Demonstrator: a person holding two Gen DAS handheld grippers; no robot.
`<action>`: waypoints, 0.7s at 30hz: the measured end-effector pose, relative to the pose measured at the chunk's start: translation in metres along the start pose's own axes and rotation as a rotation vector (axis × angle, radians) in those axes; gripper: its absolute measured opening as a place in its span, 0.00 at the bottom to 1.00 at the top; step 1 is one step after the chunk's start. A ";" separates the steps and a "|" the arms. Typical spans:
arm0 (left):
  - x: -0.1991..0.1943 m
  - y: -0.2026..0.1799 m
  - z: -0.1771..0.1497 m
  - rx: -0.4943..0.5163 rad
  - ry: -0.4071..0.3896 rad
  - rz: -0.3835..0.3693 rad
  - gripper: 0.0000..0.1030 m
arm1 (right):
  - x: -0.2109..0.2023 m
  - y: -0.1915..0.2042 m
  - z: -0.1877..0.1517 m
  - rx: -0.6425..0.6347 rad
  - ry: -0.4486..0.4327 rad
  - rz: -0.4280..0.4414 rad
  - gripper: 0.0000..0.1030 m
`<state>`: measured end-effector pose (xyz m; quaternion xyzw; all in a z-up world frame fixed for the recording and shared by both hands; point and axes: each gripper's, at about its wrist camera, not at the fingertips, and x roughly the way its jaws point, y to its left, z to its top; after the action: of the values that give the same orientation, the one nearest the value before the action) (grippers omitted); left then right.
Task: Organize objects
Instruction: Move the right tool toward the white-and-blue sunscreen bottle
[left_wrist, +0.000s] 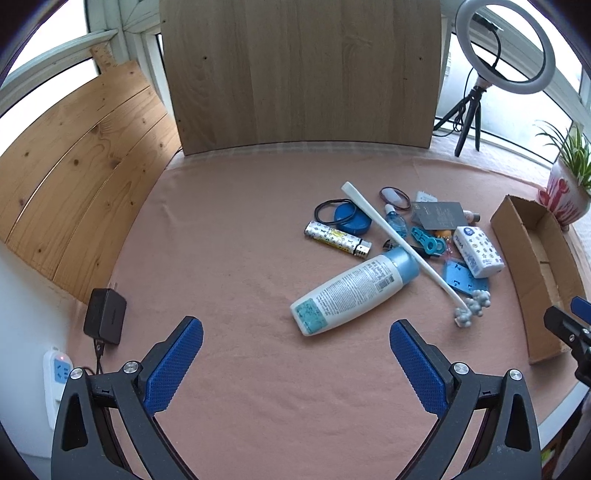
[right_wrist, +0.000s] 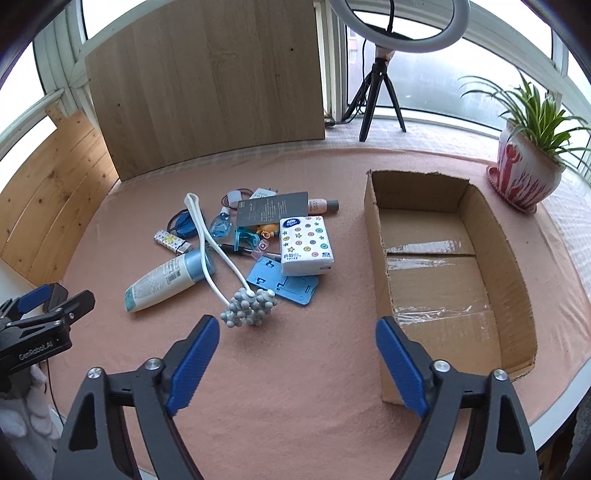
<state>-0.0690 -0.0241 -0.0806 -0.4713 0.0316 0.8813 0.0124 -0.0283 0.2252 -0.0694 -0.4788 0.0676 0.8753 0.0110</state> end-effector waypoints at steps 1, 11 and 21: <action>0.003 -0.001 0.001 0.014 0.000 -0.004 0.99 | 0.002 0.000 0.001 0.001 0.006 0.006 0.74; 0.045 -0.021 0.015 0.097 0.024 -0.018 0.97 | 0.040 0.010 0.020 -0.028 0.103 0.093 0.58; 0.097 -0.014 0.051 0.070 0.085 -0.079 0.80 | 0.051 0.033 0.019 -0.036 0.164 0.216 0.47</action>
<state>-0.1644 -0.0078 -0.1340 -0.5083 0.0444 0.8578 0.0622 -0.0747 0.1932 -0.0985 -0.5389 0.1037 0.8303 -0.0974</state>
